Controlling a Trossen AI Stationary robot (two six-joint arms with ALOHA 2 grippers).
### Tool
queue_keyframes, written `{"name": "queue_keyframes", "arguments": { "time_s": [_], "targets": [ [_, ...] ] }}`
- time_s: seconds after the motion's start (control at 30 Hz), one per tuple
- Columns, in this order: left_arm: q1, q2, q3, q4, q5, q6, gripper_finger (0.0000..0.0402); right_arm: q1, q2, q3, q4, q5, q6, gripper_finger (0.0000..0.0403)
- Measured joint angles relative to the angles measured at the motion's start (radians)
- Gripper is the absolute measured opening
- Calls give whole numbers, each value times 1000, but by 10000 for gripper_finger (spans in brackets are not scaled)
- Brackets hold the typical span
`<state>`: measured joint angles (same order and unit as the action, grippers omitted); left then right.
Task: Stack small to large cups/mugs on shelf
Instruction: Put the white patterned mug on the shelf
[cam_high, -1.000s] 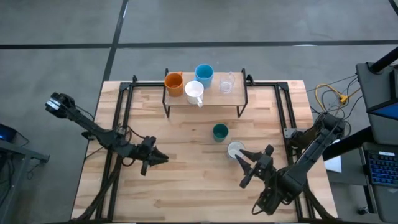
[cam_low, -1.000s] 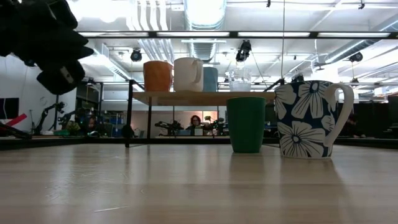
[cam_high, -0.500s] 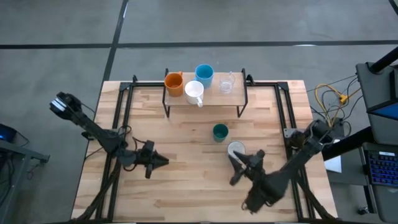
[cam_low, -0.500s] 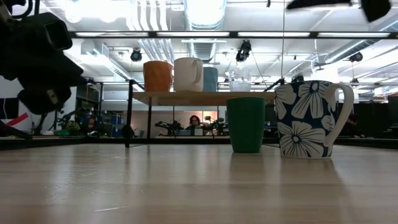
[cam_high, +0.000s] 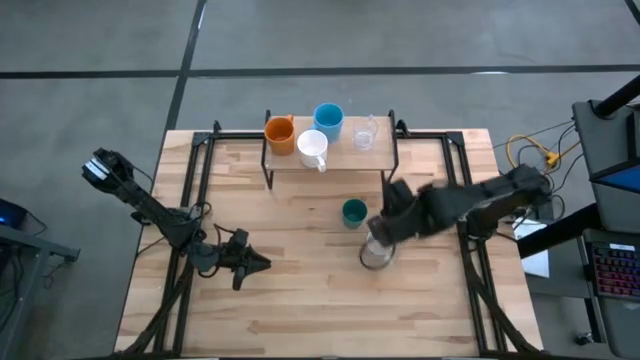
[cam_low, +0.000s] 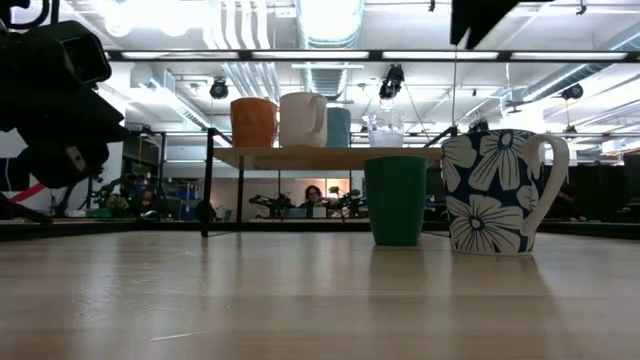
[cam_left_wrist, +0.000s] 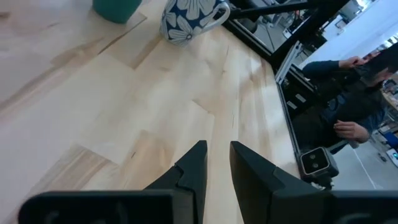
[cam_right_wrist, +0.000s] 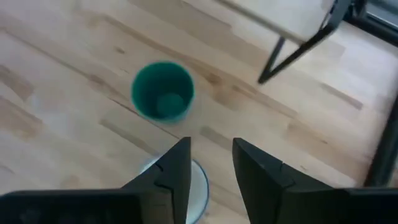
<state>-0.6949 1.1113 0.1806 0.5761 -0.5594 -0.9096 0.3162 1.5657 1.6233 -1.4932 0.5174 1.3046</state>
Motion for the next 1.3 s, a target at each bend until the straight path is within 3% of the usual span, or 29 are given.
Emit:
{"name": "queue_keyframes", "arguments": {
  "time_s": [0.1, 0.37, 0.63, 0.97, 1.3],
  "targets": [
    [0, 2, 0, 4, 0, 1, 55, -88, -32, 40, -28, -53, -101, 103],
    [0, 7, 0, 2, 0, 1, 55, -307, -34, 59, -9, -319, -409, 86],
    [1, 7, 0, 1, 0, 7, 55, -401, 64, 57, 31, -483, -641, 86],
    [1, 7, 0, -1, 1, 10, 55, -411, 230, 56, 185, -491, -739, 79],
    [1, 7, 0, -1, 1, 30, 55, -439, 275, 56, 198, -422, -764, 94]
  ]
}}
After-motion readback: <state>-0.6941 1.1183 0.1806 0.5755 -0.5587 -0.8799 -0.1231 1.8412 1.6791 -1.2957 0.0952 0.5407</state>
